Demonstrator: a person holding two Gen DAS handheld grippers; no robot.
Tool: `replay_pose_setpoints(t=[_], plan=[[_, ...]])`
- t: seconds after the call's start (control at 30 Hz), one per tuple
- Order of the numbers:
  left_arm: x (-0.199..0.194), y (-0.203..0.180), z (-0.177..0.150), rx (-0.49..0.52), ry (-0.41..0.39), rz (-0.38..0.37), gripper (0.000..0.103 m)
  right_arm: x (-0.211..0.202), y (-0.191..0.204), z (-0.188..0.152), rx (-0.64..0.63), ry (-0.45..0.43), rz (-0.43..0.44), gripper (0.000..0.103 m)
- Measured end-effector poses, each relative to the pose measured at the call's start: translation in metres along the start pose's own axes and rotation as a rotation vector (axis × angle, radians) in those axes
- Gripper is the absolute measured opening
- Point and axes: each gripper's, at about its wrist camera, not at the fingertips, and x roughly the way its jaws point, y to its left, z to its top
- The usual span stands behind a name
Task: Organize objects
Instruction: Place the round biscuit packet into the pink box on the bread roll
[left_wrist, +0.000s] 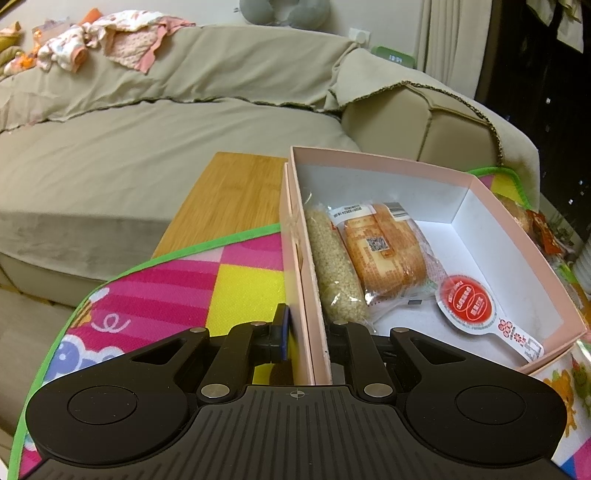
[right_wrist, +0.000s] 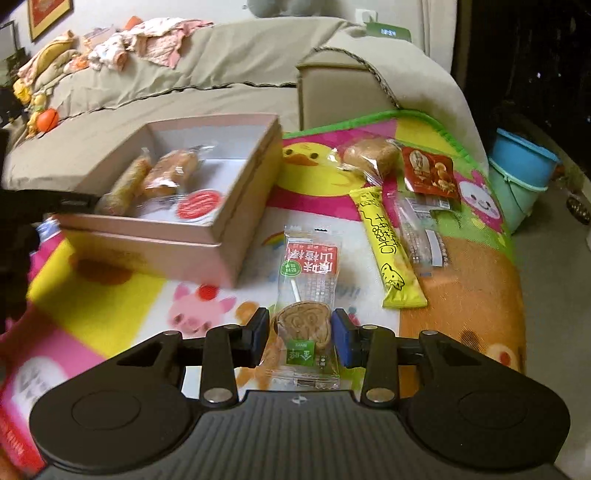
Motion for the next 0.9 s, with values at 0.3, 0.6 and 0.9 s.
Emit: replay_pose_setpoints(t=[0.3,0.6,0.9], plan=[[0.001,0.002,0.000,-0.011,-0.005,-0.012,0.014,-0.074,0.034,0.038,-0.049,-0.149,0.108,0.037],[0.001,0.003,0.000,-0.018,-0.007,-0.020,0.015,-0.047,0.081,0.119,-0.047,-0.245,0.254,0.037],[0.002,0.004,0.000,-0.013,-0.003,-0.021,0.015,0.034,0.113,0.157,-0.015,-0.179,0.226,0.043]])
